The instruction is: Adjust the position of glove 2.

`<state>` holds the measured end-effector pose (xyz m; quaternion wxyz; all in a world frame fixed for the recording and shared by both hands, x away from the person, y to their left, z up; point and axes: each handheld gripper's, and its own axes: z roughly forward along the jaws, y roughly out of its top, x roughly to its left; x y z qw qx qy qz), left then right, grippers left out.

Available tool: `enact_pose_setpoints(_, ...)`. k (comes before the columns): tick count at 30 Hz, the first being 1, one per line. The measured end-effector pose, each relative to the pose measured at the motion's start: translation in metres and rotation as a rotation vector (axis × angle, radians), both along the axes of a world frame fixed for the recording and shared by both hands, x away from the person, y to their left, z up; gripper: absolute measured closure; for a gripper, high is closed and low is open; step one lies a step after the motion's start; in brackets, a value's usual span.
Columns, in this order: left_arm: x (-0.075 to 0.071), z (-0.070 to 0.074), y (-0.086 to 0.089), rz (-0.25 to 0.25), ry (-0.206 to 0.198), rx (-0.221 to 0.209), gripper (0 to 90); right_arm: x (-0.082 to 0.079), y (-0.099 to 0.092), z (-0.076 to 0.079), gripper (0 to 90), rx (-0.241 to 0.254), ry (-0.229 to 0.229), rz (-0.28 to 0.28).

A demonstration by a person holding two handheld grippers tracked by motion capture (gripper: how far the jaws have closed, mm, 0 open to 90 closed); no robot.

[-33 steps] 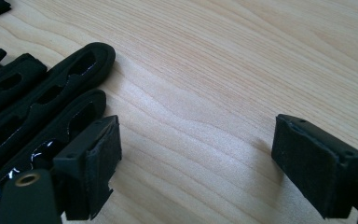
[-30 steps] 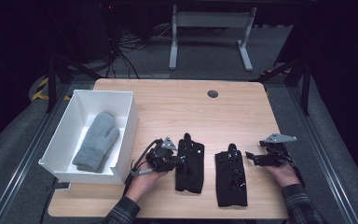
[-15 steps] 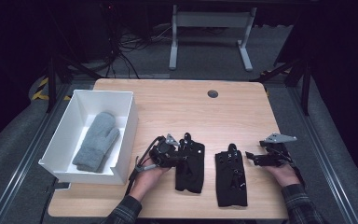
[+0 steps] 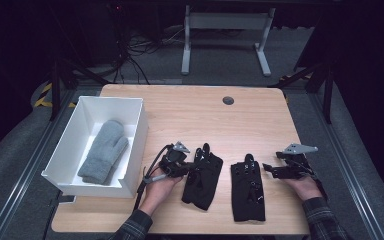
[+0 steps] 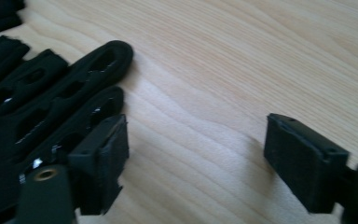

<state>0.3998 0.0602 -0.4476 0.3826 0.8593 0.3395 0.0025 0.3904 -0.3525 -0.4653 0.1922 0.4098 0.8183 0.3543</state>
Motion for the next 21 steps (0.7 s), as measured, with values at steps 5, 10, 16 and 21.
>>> enact_pose_setpoints(5, 0.0, 0.005, 0.004, 0.001, 0.01, -0.036, 88.5, -0.008, 0.003, 0.011, 51.5, 0.026, 0.016, 0.068)
enact_pose_setpoints(10, -0.001, 0.008, 0.008, -0.022, 0.026, -0.051, 88.4, -0.026, 0.009, 0.022, 80.8, 0.04, 0.023, 0.177)
enact_pose_setpoints(16, -0.002, 0.009, 0.008, -0.037, 0.035, -0.049, 88.4, -0.045, 0.023, 0.023, 89.8, 0.032, 0.061, 0.305)
enact_pose_setpoints(21, -0.004, 0.01, 0.008, -0.043, 0.039, -0.051, 88.4, -0.05, 0.037, 0.017, 89.7, 0.031, 0.094, 0.368)
